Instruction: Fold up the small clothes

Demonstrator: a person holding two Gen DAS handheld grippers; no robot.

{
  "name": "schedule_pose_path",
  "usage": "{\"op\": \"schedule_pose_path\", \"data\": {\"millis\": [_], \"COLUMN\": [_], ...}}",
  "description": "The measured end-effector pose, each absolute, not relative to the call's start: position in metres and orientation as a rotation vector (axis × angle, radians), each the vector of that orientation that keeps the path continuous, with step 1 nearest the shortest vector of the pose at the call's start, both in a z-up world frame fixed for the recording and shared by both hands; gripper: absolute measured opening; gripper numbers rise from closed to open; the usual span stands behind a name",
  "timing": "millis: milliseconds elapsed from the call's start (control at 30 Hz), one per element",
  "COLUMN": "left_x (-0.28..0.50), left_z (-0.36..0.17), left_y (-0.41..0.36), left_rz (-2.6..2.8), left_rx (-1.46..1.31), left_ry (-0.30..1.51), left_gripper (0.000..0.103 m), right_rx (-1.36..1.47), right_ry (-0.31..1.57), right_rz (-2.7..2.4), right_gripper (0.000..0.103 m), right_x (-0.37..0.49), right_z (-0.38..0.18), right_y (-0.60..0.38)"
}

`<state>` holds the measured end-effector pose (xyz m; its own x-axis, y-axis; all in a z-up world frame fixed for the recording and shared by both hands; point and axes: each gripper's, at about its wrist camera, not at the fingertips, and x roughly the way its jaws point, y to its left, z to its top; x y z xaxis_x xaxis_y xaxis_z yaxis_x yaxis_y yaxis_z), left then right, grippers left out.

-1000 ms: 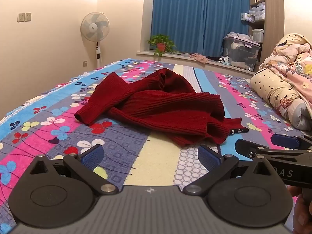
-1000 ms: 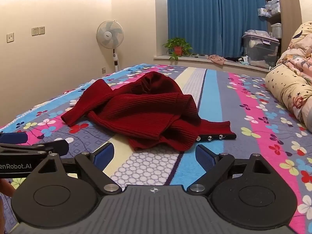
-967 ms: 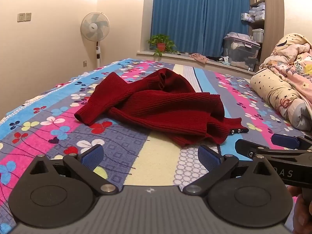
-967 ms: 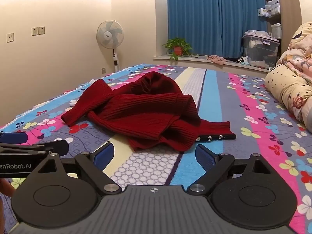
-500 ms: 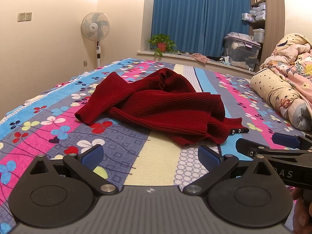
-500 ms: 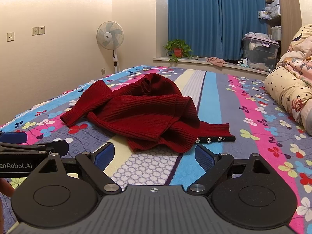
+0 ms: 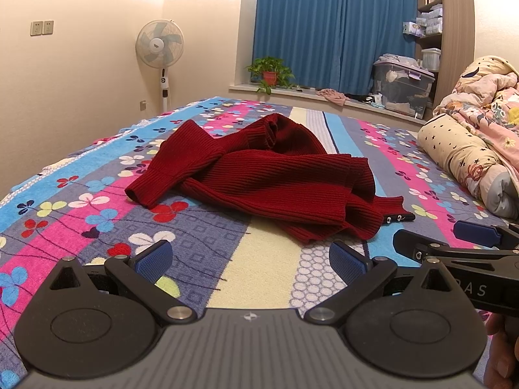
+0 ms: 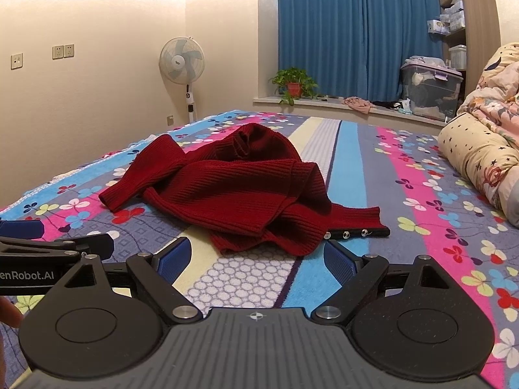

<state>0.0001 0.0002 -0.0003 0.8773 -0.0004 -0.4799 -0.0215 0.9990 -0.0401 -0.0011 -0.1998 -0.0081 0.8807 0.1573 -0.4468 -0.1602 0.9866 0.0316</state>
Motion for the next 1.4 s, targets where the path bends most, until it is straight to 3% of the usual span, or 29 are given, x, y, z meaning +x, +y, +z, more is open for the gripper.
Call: {"op": "schedule_pose_path", "data": {"millis": [1400], "left_x": [0.0045], "left_z": [-0.0073], "left_y": [0.0076], "left_rz": [0.013], "left_rx": [-0.015], "left_ry": [0.483], "left_gripper": [0.103], "right_rx": [0.011], "right_ry": [0.499], "right_rz": [0.167], "right_gripper": [0.09], "right_x": [0.0004], "right_z": [-0.0081], "right_y": [-0.2026]}}
